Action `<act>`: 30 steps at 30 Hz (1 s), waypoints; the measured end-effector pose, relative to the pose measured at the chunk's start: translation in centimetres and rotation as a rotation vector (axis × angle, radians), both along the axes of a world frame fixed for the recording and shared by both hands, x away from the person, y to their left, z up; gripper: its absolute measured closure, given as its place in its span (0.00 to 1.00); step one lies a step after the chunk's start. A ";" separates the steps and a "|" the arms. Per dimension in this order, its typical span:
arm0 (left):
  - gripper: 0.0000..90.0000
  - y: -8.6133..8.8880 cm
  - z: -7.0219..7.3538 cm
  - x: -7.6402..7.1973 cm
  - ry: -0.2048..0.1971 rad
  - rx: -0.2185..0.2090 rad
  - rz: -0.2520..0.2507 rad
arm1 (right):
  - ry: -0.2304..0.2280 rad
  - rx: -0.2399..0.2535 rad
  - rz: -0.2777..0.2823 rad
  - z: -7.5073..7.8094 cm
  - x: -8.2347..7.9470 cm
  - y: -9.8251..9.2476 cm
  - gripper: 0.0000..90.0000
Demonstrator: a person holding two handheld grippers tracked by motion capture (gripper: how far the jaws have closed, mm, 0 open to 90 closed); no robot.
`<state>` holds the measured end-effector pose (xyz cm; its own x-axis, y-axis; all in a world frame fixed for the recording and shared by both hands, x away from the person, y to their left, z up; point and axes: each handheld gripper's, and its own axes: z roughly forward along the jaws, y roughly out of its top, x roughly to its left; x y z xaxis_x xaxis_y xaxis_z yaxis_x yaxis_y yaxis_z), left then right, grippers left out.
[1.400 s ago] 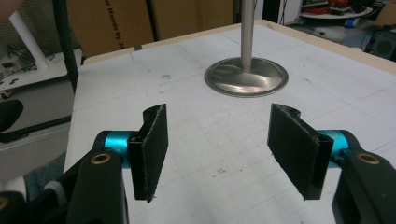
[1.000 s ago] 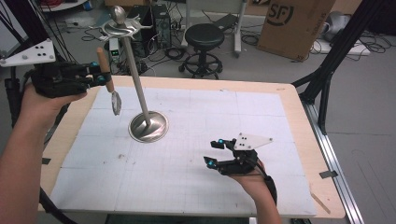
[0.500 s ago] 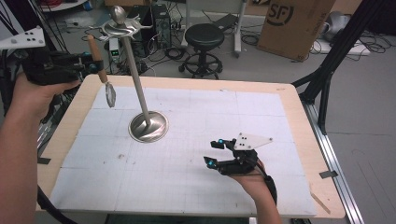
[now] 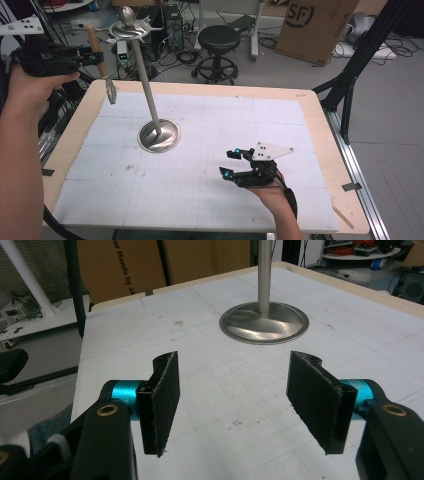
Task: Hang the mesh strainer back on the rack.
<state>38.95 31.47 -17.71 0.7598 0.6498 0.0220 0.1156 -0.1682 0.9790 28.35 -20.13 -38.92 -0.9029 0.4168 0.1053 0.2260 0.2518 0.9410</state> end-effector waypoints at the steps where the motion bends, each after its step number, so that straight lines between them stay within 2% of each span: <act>1: 0.75 0.1 0.0 0.1 0.002 -0.001 0.004 | 0.000 0.000 0.000 0.0 0.0 0.0 0.41; 8: 0.75 -0.2 0.4 0.4 -0.005 -0.004 0.001 | -0.004 -0.002 -0.005 0.0 0.1 -0.1 0.42; 19: 0.75 -1.2 0.7 0.5 -0.010 0.014 -0.013 | -0.003 0.000 -0.004 0.0 0.1 -0.2 0.42; 24: 0.75 -2.0 0.5 0.4 -0.003 0.051 -0.017 | 0.001 -0.003 -0.002 0.0 0.0 -0.1 0.42; 29: 0.75 -2.7 0.4 0.3 -0.004 0.061 -0.019 | -0.005 -0.001 0.000 0.0 0.0 -0.1 0.42; 30: 0.75 -2.7 0.4 0.4 -0.005 0.074 -0.017 | -0.004 0.000 0.000 0.0 0.0 -0.1 0.42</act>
<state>39.31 28.75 -17.34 0.7704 0.6334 0.0734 0.1070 -0.2419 0.9644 28.38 -20.26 -38.95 -0.9033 0.4169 0.1014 0.2219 0.2517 0.9420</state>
